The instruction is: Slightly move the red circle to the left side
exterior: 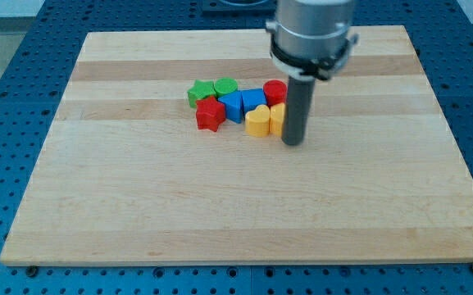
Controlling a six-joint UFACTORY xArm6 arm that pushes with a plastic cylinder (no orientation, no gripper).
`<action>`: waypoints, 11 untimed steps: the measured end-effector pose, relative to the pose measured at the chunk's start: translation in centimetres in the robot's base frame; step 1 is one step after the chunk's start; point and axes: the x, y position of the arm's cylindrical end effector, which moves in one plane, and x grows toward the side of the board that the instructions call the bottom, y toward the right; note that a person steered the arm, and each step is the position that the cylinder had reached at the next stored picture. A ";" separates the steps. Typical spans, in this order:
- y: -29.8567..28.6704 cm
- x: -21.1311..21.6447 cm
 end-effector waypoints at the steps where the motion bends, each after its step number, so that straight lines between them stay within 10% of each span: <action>1: -1.3 -1.6; 4: 12.4 -3.9; 8: 0.3 -7.1; 11: 6.0 -13.5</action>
